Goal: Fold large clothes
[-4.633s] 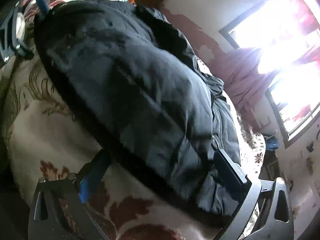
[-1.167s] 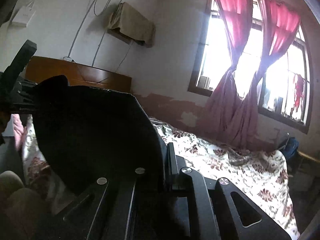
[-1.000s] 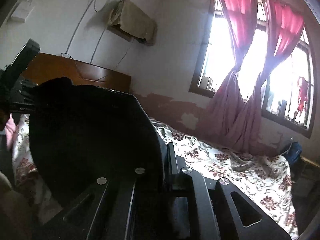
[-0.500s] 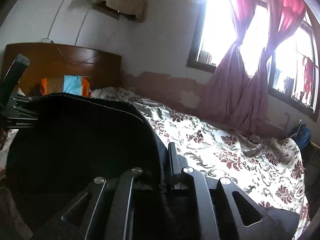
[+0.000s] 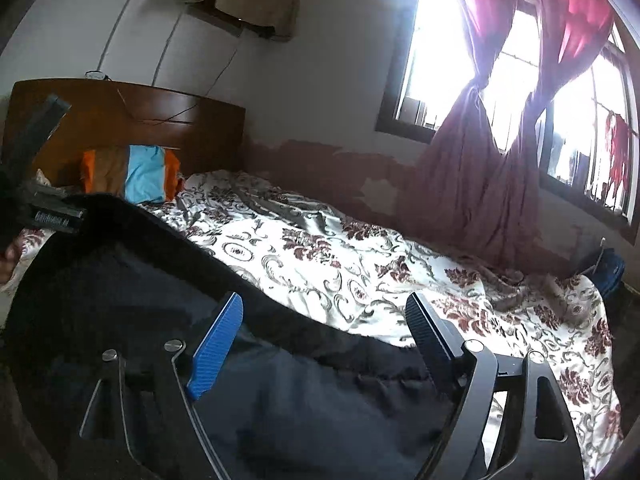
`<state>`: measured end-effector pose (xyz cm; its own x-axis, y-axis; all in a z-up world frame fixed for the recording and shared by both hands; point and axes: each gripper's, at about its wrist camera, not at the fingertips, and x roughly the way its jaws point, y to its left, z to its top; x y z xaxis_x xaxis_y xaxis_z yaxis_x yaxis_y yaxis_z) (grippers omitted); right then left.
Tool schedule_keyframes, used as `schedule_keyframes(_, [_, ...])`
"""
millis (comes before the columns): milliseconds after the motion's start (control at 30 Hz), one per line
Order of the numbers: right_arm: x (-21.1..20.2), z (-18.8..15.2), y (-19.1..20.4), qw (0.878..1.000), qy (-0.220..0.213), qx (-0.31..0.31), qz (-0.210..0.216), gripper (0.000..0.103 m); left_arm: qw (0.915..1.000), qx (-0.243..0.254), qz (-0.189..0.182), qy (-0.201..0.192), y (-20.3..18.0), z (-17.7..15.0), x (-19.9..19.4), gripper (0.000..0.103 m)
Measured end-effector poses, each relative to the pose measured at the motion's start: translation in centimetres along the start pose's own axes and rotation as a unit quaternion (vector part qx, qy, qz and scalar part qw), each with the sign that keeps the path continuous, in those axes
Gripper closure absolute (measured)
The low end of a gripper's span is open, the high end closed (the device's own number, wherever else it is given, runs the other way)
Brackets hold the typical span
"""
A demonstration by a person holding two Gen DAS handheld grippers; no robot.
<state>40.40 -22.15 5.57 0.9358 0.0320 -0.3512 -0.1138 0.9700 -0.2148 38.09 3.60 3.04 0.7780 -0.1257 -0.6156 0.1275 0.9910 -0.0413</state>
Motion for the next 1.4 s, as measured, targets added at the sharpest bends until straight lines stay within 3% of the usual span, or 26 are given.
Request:
schedule_keyframes(33, [-0.5, -0.4, -0.2, 1.0, 0.006, 0.004, 0.002, 0.023, 1.0, 0.001, 0.002, -0.001, 0.1, 0.7, 0.6, 0.069])
schedule_keyframes(67, [-0.8, -0.8, -0.5, 1.0, 0.011, 0.007, 0.0, 0.022, 1.0, -0.002, 0.007, -0.003, 0.4, 0.9, 0.2, 0.059])
schedule_keyframes(100, [-1.0, -1.2, -1.0, 1.0, 0.017, 0.014, -0.001, 0.022, 0.9998, -0.012, 0.013, -0.007, 0.6, 1.3, -0.1, 0.038])
schedule_keyframes(167, [-1.7, -2.0, -1.6, 0.999, 0.03, 0.026, 0.004, 0.022, 0.9974, -0.057, 0.015, -0.041, 1.8, 2.6, -1.6, 0.013])
schedule_keyframes(233, [-2.4, -2.8, -2.3, 0.999, 0.039, 0.037, 0.006, 0.022, 0.9926, -0.098, -0.004, -0.072, 2.9, 3.9, -3.2, 0.011])
schedule_keyframes(333, [-3.3, -4.0, -3.2, 0.996, 0.053, 0.063, 0.031, 0.021, 0.9913, -0.104, 0.004, -0.08, 2.9, 4.7, -4.6, 0.01])
schedule_keyframes(433, [-3.6, -5.7, -3.8, 0.991, 0.069, 0.093, 0.062, 0.021, 0.9949, -0.058, 0.003, -0.082, 0.9, 3.6, -5.9, 0.005])
schedule_keyframes(567, [-3.5, -8.6, -3.5, 0.987, 0.101, 0.096, 0.08, 0.021, 0.9981, 0.03, -0.016, -0.05, -3.1, -1.1, -5.7, 0.003])
schedule_keyframes(667, [-2.6, -9.9, -3.3, 0.987, 0.121, 0.077, 0.075, 0.021, 0.9947, 0.09, -0.049, -0.01, -6.4, -5.7, -4.4, 0.003])
schedule_keyframes(767, [-0.9, -9.6, -3.9, 0.986, 0.13, 0.076, 0.066, 0.021, 0.9908, 0.117, -0.064, 0.022, -8.3, -8.1, -2.7, 0.003])
schedule_keyframes(967, [5.9, -7.4, -4.8, 0.982, 0.174, 0.066, 0.028, 0.017, 0.9963, 0.08, -0.031, -0.003, -8.4, -5.8, 1.2, 0.0])
schedule_keyframes(1133, [11.4, -6.7, -5.3, 0.978, 0.201, 0.047, 0.036, 0.013, 0.9979, 0.061, 0.011, 0.018, -7.5, -3.0, 5.7, 0.0])
schedule_keyframes(1233, [13.8, -6.3, -6.7, 0.975, 0.209, 0.065, 0.036, 0.009, 0.9979, 0.049, 0.032, 0.027, -6.3, -1.9, 7.4, 0.0])
schedule_keyframes(1400, [17.3, -6.4, -11.2, 0.965, 0.229, 0.129, -0.022, 0.009, 0.9964, -0.004, 0.075, 0.037, -2.3, 0.3, 9.5, 0.0])
